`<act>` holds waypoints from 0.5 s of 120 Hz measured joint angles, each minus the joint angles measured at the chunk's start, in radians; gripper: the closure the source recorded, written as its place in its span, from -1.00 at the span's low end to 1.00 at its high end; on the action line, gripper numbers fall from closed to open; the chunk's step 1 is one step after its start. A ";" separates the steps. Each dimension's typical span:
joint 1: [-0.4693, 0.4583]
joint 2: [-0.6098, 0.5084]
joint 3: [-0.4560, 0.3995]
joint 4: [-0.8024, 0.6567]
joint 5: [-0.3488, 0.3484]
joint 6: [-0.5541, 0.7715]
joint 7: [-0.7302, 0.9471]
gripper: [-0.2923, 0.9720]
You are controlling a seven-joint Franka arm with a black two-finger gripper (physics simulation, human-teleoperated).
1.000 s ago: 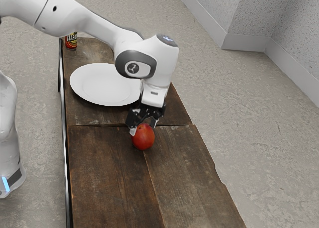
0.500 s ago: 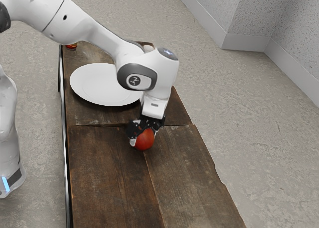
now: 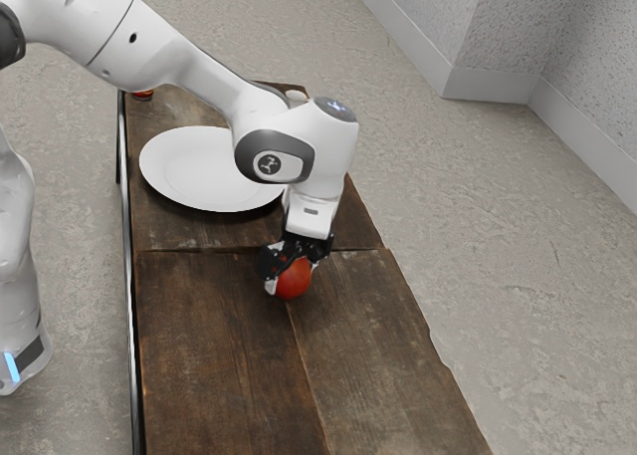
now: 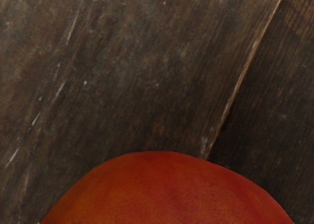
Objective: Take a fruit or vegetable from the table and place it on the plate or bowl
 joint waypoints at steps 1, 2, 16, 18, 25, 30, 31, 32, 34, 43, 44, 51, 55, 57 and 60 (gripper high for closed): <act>0.000 0.000 0.000 0.000 0.000 0.000 0.000 -0.21; 0.000 0.000 0.000 0.000 0.000 0.000 0.000 -0.21; 0.000 -0.018 0.002 0.005 0.001 -0.012 -0.002 -0.24; 0.000 -0.024 0.002 0.007 0.001 -0.015 -0.003 -0.24; 0.000 -0.043 0.004 0.020 0.002 -0.027 -0.004 -0.23; 0.000 -0.059 0.006 0.031 0.006 -0.038 -0.005 -0.23; 0.000 -0.062 0.006 0.037 0.009 -0.041 -0.005 -0.23; 0.000 -0.064 0.007 0.041 0.011 -0.044 -0.005 -0.23; 0.000 -0.069 0.007 0.052 0.016 -0.051 -0.006 -0.23; 0.004 -0.095 0.010 0.094 0.042 -0.088 -0.013 -0.23; 0.005 -0.098 0.011 0.098 0.044 -0.092 -0.014 -0.23; 0.022 -0.120 0.015 0.138 0.070 -0.128 -0.025 -0.23; 0.038 -0.127 0.020 0.169 0.092 -0.156 -0.034 -0.23; 0.045 -0.130 0.030 0.184 0.105 -0.171 -0.039 -0.23; 0.053 -0.135 0.044 0.200 0.123 -0.191 -0.047 -0.23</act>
